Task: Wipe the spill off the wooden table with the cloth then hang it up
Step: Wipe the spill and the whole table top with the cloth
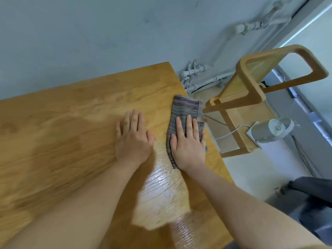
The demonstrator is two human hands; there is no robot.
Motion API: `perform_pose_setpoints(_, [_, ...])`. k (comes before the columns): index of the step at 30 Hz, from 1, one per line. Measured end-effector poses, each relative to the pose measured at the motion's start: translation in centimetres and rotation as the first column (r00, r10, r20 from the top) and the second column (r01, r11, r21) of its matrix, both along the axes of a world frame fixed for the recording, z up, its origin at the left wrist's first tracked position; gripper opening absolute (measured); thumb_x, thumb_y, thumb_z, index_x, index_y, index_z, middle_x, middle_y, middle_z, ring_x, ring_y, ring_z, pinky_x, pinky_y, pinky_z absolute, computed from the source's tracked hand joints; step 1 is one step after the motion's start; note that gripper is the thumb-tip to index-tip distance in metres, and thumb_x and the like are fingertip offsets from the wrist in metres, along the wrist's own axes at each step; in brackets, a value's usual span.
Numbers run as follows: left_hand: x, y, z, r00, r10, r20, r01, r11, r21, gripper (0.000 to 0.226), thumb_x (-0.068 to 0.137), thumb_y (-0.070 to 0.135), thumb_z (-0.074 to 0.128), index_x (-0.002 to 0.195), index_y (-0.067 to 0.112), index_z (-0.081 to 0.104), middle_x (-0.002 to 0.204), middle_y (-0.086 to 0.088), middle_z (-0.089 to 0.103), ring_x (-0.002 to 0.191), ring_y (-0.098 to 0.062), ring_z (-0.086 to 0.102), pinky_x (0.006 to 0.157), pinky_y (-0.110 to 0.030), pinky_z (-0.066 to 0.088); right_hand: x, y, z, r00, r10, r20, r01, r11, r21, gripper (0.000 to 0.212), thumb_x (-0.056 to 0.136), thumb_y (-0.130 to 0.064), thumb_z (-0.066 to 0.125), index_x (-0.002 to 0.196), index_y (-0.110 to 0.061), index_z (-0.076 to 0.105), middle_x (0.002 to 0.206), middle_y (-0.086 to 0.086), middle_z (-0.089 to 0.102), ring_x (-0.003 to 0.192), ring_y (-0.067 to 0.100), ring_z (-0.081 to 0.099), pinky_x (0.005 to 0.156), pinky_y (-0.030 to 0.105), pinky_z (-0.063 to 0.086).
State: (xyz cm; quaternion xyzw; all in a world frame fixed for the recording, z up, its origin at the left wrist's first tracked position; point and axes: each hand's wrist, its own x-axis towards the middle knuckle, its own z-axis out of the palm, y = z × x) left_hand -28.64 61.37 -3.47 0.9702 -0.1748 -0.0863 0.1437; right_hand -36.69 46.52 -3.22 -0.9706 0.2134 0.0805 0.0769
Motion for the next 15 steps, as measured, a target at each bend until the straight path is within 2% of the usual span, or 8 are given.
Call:
perform_pose_setpoints(3, [-0.8, 0.4, 0.5, 0.999, -0.021, -0.046, 0.019, 0.999, -0.045, 0.06, 0.093, 0.035, 0.034, 0.15, 0.02, 0.022, 0.16, -0.004, 0.013, 0.146, -0.021, 0.004, 0.116, -0.049, 0.007, -5.0, 2.6, 0.1, 0.99, 0.142, -0.008, -0.142, 0.989, 0.037, 0.056, 0.102, -0.049, 0.013, 0.155, -0.034, 0.004, 0.164, 0.0, 0.0, 0.151, 0.02, -0.003, 0.119, 0.053, 0.002])
perform_pose_setpoints(7, [-5.3, 0.9, 1.9, 0.973, -0.157, -0.171, 0.141, 0.985, -0.1, 0.063, 0.091, 0.019, 0.038, 0.15, 0.026, 0.015, 0.16, 0.0, 0.007, 0.146, -0.017, -0.001, 0.118, -0.045, 0.002, -10.1, 4.2, 0.5, 0.928, 0.373, -0.009, -0.372, 0.926, 0.063, 0.053, 0.102, -0.046, 0.026, 0.153, -0.033, 0.02, 0.161, -0.001, 0.021, 0.148, 0.021, 0.021, 0.116, 0.054, 0.021])
perform_pose_setpoints(9, [-7.7, 1.5, 2.8, 0.965, -0.147, -0.217, 0.125, 0.986, -0.113, 0.066, 0.088, 0.017, 0.042, 0.149, 0.024, 0.019, 0.159, 0.002, 0.01, 0.145, -0.015, 0.001, 0.118, -0.043, 0.003, -11.8, 3.6, 1.1, 0.891, 0.455, 0.001, -0.452, 0.885, 0.11, 0.053, 0.1, -0.046, 0.031, 0.151, -0.034, 0.026, 0.159, -0.003, 0.027, 0.147, 0.02, 0.025, 0.115, 0.054, 0.019])
perform_pose_setpoints(11, [-9.1, 2.4, 3.4, 0.965, -0.128, -0.229, 0.112, 0.991, -0.079, 0.062, 0.085, 0.025, 0.046, 0.144, 0.022, 0.029, 0.156, 0.002, 0.017, 0.144, -0.015, 0.006, 0.118, -0.043, 0.005, -13.2, 2.7, 2.0, 0.86, 0.511, 0.0, -0.504, 0.848, 0.164, 0.056, 0.096, -0.049, 0.035, 0.149, -0.033, 0.032, 0.159, -0.003, 0.028, 0.146, 0.02, 0.024, 0.114, 0.049, 0.015])
perform_pose_setpoints(13, [-9.8, 3.5, 3.8, 0.975, -0.125, -0.183, 0.126, 0.992, -0.005, 0.052, 0.082, 0.039, 0.042, 0.131, 0.02, 0.044, 0.148, 0.0, 0.031, 0.141, -0.02, 0.017, 0.117, -0.046, 0.008, -14.6, 1.6, 2.9, 0.896, 0.44, 0.059, -0.44, 0.863, 0.247, 0.058, 0.093, -0.049, 0.045, 0.146, -0.027, 0.039, 0.155, 0.001, 0.036, 0.143, 0.022, 0.031, 0.116, 0.045, 0.025])
perform_pose_setpoints(15, [-10.3, 4.9, 4.1, 0.983, -0.118, -0.141, 0.131, 0.987, 0.088, 0.045, 0.083, 0.051, 0.035, 0.11, 0.021, 0.056, 0.127, -0.001, 0.044, 0.129, -0.024, 0.034, 0.112, -0.046, 0.02, -15.9, 0.5, 4.1, 0.976, 0.173, 0.132, -0.209, 0.911, 0.355, 0.057, 0.092, -0.046, 0.057, 0.142, -0.021, 0.045, 0.145, 0.002, 0.046, 0.134, 0.019, 0.043, 0.11, 0.04, 0.039])
